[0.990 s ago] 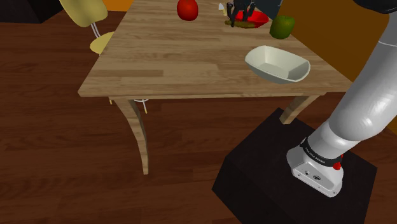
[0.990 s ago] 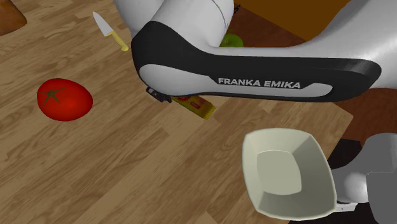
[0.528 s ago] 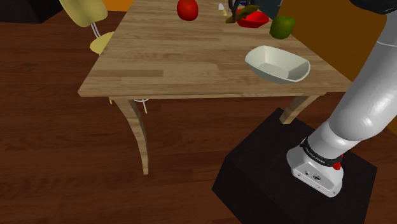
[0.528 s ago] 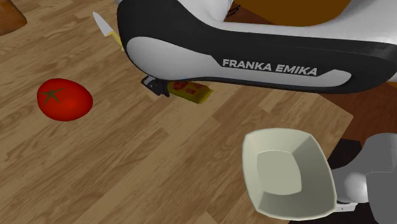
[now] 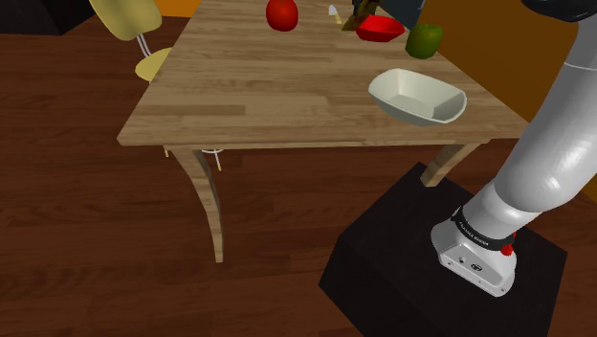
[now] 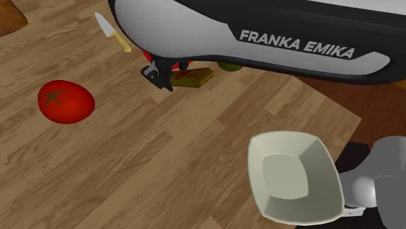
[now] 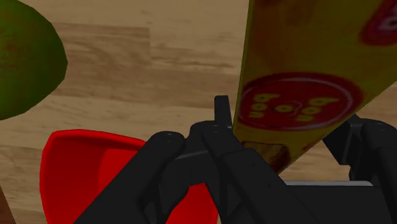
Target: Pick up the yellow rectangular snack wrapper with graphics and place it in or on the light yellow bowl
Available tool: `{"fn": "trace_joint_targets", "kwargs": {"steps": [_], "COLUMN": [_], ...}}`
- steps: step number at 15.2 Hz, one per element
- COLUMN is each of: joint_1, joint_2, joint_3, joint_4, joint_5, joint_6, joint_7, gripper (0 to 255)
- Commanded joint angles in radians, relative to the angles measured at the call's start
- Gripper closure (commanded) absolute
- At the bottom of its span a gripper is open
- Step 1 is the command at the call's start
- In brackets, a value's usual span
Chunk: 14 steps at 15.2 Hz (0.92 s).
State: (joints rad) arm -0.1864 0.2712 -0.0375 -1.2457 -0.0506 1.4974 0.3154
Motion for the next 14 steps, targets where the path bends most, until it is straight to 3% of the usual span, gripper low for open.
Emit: {"fn": "trace_joint_targets", "kwargs": {"steps": [1, 7, 14], "joint_1": [0.009, 0.035, 0.062], "joint_2": [-0.077, -0.338, -0.604], "joint_3": [0.004, 0.026, 0.063], "joint_4": [-0.101, -0.428, -0.703], "joint_5": [-0.004, -0.010, 0.001], "joint_6": [0.024, 0.087, 0.094], "joint_7": [0.014, 0.066, 0.128], "gripper": [255, 255, 255]}}
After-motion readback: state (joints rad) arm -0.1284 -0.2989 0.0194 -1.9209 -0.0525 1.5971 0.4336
